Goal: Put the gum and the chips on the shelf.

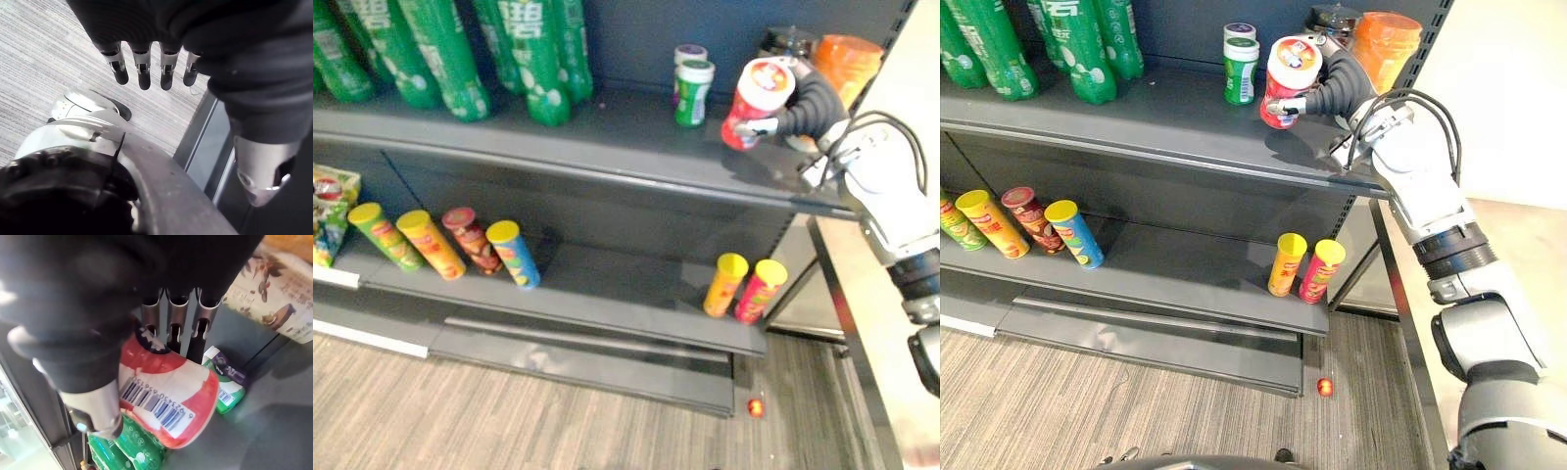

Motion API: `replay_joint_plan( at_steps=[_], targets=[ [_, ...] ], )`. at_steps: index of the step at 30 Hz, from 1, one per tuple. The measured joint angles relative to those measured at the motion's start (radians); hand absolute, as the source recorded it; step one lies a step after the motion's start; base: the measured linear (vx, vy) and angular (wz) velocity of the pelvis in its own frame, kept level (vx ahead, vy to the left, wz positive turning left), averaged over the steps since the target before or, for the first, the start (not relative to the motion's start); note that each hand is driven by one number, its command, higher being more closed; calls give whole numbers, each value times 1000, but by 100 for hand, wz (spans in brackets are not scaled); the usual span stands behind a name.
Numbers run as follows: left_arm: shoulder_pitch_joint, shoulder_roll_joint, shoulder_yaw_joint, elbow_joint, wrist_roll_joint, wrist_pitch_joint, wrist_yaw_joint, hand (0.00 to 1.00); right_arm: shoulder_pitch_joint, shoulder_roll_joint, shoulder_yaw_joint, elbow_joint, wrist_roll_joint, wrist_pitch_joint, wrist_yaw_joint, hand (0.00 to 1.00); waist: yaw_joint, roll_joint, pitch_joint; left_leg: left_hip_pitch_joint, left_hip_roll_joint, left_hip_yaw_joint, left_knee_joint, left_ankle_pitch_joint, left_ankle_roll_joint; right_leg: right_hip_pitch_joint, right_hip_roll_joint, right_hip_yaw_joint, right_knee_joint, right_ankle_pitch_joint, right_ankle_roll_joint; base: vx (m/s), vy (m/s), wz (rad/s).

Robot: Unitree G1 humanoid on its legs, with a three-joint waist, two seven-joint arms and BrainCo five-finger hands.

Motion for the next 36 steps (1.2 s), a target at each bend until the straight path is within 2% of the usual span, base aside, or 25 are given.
replay_joint_plan(
  at_steps=[9,15,22,23,31,36],
  targets=[
    [-30,-14,53,-1,-39,15,-4,0,-150,99,129,187,3,79,67,100,3,0,15,1,3,-3,0,1,-1,2,3,0,-1,0,0,-1,-2,2],
    [-60,-15,72,-2,-41,18,-5,0,-214,191,143,296,3,106,68,100,8,-3,21,6,9,-1,0,0,-2,4,9,6,-1,0,0,-8,-5,-1],
    [-75,-21,97,-7,-76,23,-6,0,-235,270,133,337,2,112,67,100,7,-4,41,7,22,9,3,-5,-10,6,23,21,-1,-1,-1,-28,-20,-5],
    [-78,-21,102,-8,-76,23,-6,0,-240,275,133,343,2,112,68,0,9,-5,41,7,24,12,3,-6,-11,4,25,24,0,-1,-1,-10,-26,-11],
    [-100,-24,107,-22,-77,33,-5,0,-249,303,115,347,15,120,79,0,8,-10,43,9,33,24,3,-7,-13,-2,35,39,3,-1,-2,-1,-7,-3],
    [-97,-33,144,-22,-79,36,-4,0,-244,283,107,312,74,121,59,0,2,-23,53,14,33,25,3,-7,-13,-5,36,42,3,-1,-2,0,0,0]
  ],
)
